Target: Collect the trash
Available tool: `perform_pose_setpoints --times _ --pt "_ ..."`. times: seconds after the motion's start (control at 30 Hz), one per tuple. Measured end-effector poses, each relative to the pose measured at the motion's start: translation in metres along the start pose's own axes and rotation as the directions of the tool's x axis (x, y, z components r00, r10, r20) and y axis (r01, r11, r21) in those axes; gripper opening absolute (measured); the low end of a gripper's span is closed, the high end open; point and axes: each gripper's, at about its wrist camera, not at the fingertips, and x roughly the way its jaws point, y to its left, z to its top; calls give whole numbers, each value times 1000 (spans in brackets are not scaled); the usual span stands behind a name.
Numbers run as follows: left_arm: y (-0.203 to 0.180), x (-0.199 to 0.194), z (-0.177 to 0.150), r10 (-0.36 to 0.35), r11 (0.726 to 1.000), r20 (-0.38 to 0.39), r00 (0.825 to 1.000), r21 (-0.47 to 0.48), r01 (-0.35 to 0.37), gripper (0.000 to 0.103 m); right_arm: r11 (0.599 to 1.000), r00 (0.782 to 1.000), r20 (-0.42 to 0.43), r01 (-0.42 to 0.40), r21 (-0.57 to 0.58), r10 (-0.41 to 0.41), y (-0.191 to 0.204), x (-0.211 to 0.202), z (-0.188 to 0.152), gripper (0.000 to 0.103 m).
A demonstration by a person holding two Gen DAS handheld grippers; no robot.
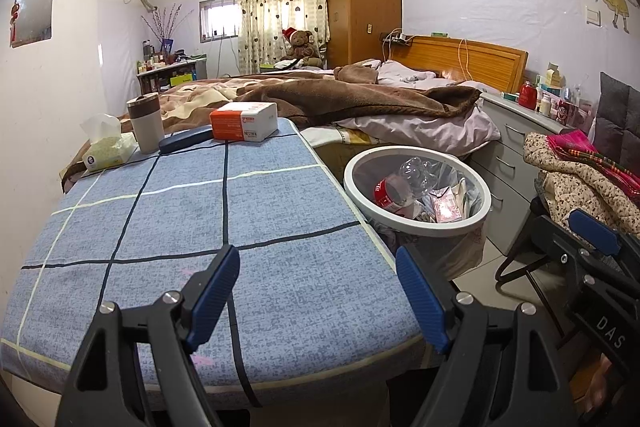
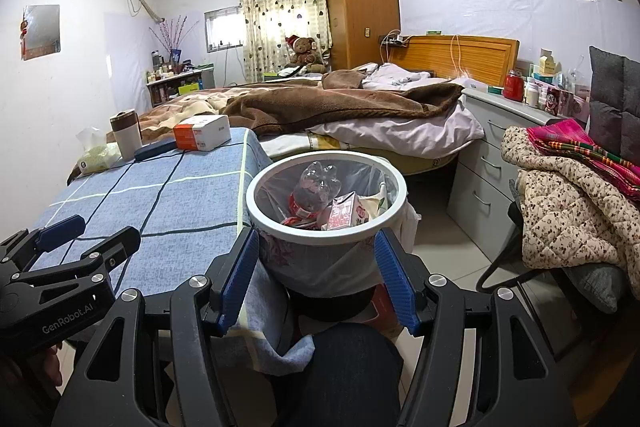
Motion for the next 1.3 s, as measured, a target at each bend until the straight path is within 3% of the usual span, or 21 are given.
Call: perform_pose_setpoints --times 1.3 --pt "7 0 1 4 1000 -3 1000 -9 -4 82 1000 1000 0 0 -2 0 2 0 1 62"
